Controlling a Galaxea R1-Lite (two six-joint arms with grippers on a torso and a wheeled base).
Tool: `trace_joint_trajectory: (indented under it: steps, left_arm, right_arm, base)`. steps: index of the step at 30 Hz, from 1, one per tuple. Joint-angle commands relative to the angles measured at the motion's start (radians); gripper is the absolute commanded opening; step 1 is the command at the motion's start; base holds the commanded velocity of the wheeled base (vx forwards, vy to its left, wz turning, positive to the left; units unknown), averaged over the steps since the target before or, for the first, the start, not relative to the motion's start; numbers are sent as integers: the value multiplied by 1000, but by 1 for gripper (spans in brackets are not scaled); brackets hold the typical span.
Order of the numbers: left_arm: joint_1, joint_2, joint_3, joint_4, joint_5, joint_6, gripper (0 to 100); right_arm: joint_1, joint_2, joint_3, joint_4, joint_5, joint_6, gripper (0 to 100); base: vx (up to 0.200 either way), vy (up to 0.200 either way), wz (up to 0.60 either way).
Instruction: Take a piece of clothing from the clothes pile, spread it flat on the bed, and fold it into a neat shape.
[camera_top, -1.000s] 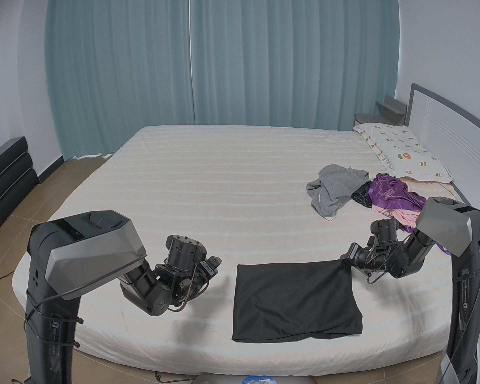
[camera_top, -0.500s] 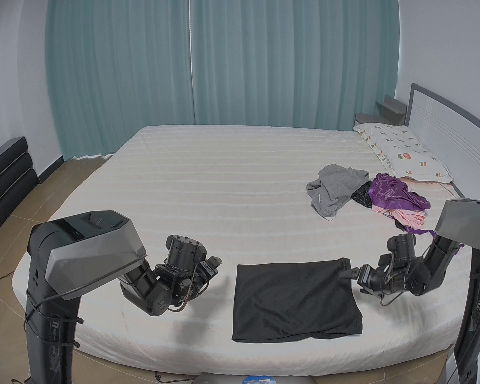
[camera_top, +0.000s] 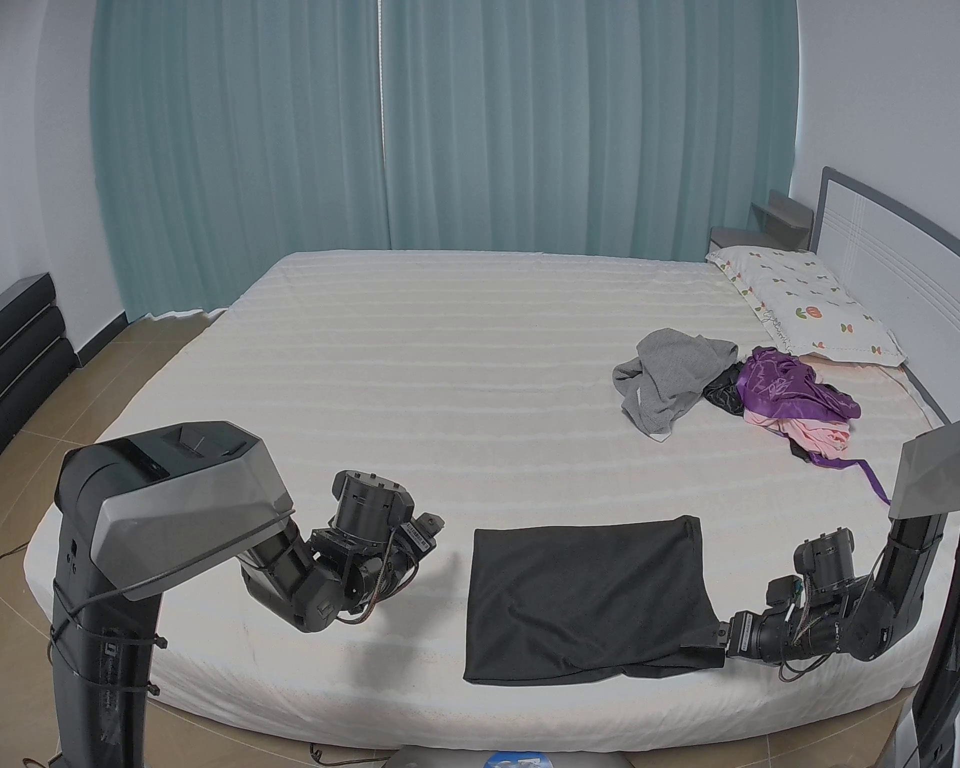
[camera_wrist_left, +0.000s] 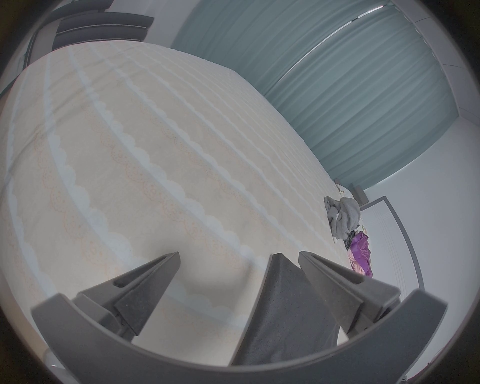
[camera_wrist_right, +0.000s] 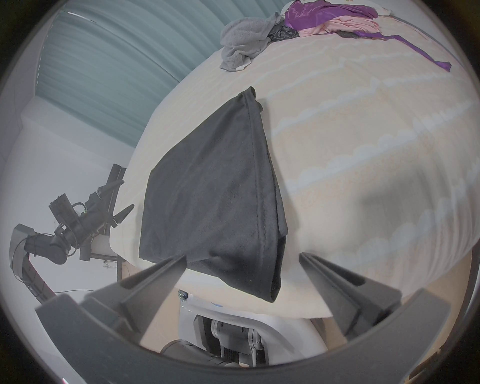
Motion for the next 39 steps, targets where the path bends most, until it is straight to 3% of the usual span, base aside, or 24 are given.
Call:
trace_joint_trajectory:
  steps: [1,23,32,33,39]
  left_arm:
    - [0,2,0,-1,0,-1,100]
    - [0,2,0,-1,0,-1,100]
    - [0,0,0,-1,0,-1,100]
    - [2,2,0,-1,0,-1,100]
    - [2,0,0,-1,-1,-1,100]
  right_arm:
    - [12,6,15,1,-17,-5,0]
    - [-53,-19,102,0,-35,-128,0]
    - [-53,-6,102,1,-38,-131,0]
    - [-53,-6,102,1,-38,-131,100]
    - [-58,-14,89,-5,-32,-113,100]
  base:
    - [0,0,0]
    - [0,0,0]
    - [0,0,0]
    - [0,0,0]
    - [0,0,0]
